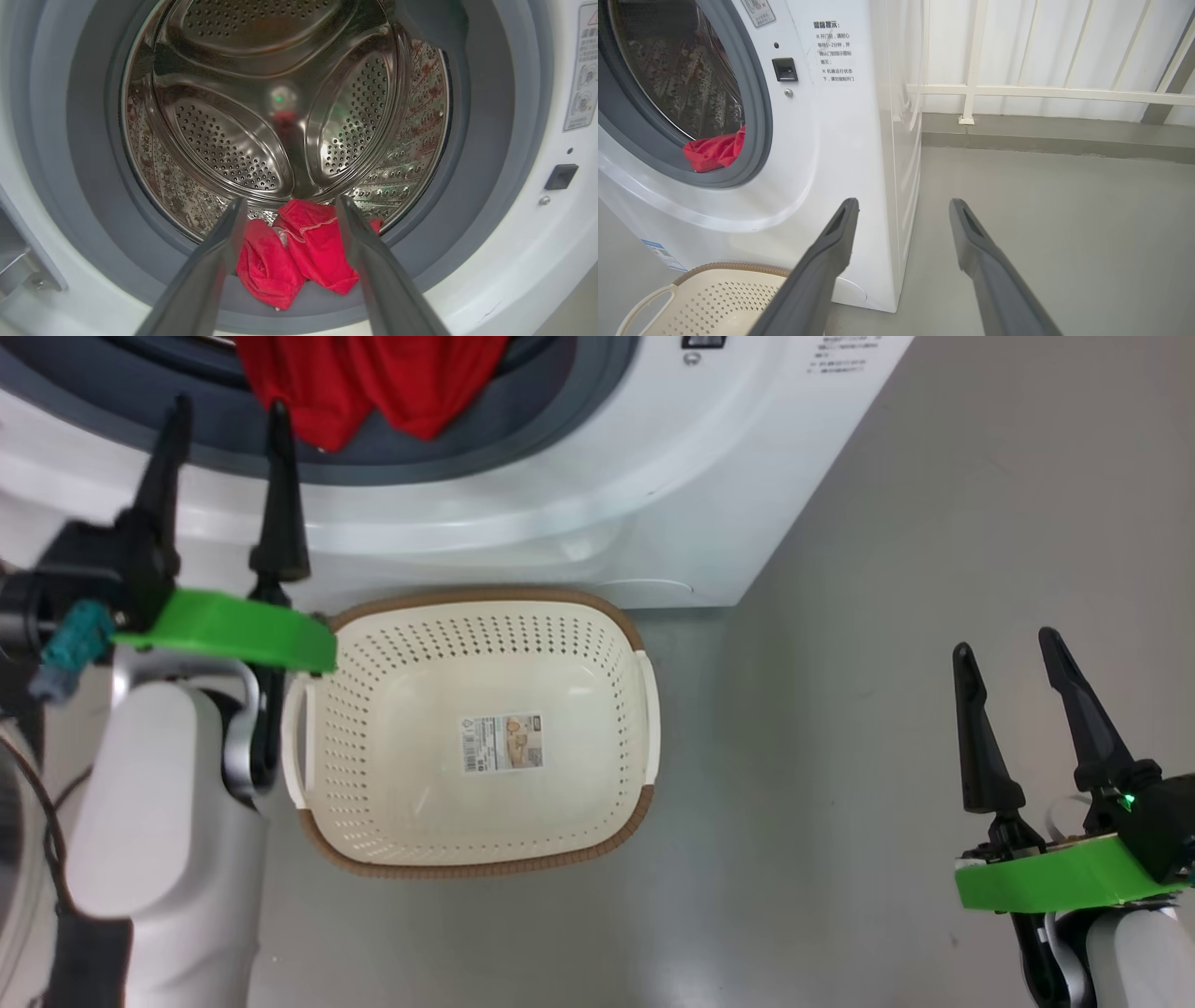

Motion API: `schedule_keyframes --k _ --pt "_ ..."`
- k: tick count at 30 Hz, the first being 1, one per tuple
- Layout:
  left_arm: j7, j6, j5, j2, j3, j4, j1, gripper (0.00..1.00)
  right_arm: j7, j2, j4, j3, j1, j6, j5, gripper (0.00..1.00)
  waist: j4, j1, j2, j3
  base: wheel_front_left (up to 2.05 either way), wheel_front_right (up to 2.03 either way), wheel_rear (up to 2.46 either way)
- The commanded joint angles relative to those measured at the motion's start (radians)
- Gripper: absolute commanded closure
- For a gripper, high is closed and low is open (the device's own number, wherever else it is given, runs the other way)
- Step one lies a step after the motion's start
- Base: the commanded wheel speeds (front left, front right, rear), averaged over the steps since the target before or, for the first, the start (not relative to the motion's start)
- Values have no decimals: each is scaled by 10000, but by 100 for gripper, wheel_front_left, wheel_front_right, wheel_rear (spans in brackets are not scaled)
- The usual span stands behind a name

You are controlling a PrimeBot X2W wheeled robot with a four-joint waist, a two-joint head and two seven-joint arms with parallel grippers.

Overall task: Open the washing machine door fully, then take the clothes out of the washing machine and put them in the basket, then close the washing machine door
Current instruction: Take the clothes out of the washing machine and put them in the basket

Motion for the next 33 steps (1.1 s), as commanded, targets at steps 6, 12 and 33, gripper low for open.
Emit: schedule_keyframes --k 6,12,33 --pt "-49 171 162 593 323 881 -1157 0 -65 -116 -126 250 -360 62 38 0 -360 0 0 576 0 0 0" --pt "-49 217 197 842 372 1647 -2008 0 -65 -116 -108 308 -522 62 82 0 -535 0 0 933 0 0 0" --pt "850 863 851 1784 -181 4723 -4952 0 -65 -116 158 800 -946 62 444 0 -1364 0 0 1757 0 0 0"
